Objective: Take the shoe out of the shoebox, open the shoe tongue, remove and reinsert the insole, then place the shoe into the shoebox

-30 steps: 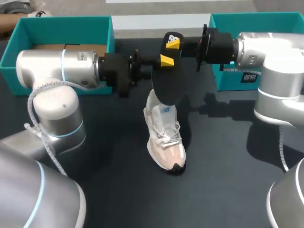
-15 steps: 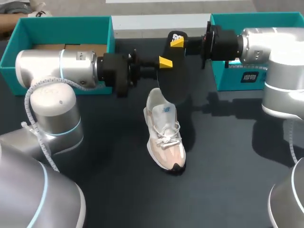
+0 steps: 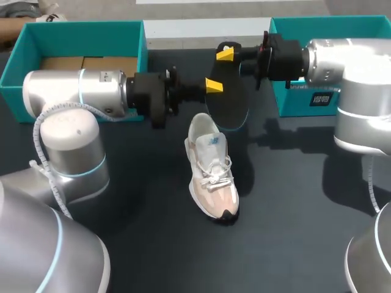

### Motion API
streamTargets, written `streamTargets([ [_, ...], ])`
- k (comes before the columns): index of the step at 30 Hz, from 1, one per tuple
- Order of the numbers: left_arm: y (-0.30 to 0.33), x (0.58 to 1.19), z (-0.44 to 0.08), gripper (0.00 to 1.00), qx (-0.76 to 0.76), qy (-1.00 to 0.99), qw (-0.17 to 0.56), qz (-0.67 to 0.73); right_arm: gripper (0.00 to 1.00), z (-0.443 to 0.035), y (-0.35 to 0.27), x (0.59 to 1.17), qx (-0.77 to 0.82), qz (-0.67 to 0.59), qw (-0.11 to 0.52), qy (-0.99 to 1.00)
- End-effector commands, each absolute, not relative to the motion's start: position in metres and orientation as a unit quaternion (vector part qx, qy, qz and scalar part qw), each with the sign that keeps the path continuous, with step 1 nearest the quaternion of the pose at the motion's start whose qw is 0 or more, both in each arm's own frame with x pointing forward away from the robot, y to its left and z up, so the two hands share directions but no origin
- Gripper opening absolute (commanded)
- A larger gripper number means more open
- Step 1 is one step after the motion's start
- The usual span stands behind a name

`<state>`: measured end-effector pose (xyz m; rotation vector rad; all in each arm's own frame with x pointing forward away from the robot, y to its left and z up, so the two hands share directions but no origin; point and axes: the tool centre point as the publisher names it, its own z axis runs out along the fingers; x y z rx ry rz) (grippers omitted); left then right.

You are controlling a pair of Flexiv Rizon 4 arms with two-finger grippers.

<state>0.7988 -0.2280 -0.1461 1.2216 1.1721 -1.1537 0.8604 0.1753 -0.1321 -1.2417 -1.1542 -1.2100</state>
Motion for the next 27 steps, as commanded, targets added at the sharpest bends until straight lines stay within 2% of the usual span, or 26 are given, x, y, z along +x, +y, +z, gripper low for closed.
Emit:
streamTargets([
  [1, -0.217, 0.795, -0.142, 0.0, 0.51, 0.49, 0.516, -0.483, 1.0, -0.119, 0.15, 0.838, -0.516, -0.509, 0.479, -0.495],
  [13, -0.198, 0.784, -0.133, 0.0, 0.504, 0.499, 0.514, -0.482, 1.0, -0.106, 0.106, 0.795, -0.471, -0.501, 0.469, -0.555],
  [27, -0.194, 0.785, -0.134, 0.0, 0.498, 0.512, 0.517, -0.471, 1.0, -0.102, 0.102, 0.791, -0.463, -0.501, 0.474, -0.557],
])
